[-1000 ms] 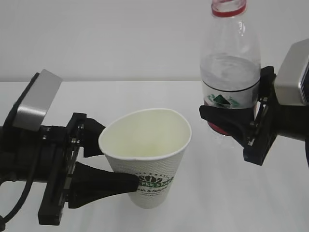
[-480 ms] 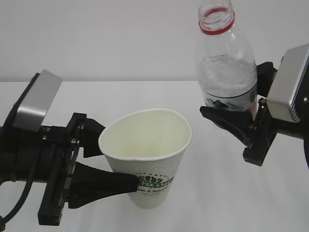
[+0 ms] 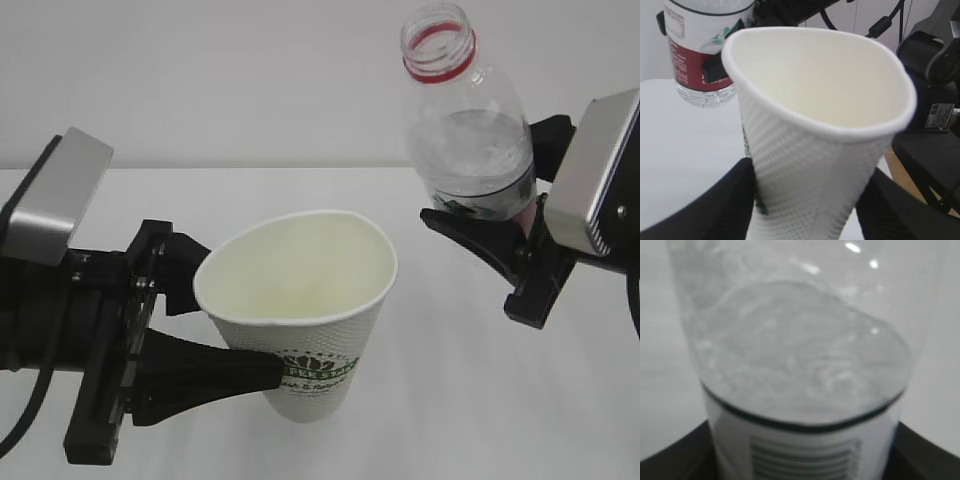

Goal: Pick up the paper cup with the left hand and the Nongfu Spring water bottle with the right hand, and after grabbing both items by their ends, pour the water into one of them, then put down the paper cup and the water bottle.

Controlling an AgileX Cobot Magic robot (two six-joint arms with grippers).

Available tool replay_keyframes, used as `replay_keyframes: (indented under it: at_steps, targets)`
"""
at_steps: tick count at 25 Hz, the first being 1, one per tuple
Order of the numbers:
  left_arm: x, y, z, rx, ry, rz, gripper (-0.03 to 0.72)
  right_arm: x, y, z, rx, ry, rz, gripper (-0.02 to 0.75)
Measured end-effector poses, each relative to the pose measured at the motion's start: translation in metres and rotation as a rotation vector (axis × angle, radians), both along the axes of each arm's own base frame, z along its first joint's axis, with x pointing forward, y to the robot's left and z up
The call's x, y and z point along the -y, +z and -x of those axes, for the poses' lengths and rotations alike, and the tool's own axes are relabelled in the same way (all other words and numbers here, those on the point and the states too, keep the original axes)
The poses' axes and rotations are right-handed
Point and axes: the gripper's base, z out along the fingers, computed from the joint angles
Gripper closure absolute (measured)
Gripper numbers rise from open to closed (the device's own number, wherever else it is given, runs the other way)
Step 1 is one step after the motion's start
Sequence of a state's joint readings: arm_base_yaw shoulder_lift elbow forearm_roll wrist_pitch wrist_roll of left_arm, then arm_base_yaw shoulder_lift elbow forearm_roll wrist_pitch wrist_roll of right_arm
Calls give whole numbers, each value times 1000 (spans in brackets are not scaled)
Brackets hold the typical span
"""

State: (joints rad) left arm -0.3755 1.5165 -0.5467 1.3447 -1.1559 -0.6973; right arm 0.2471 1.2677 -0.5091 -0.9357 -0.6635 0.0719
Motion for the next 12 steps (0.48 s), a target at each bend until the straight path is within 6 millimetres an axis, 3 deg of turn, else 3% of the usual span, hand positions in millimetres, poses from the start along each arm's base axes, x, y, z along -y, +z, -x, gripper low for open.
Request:
replay_keyframes:
  at_steps: [12]
  targets:
    - [0,0,1,39,-20,-11,256,-1,14,-9,99,10,95,253]
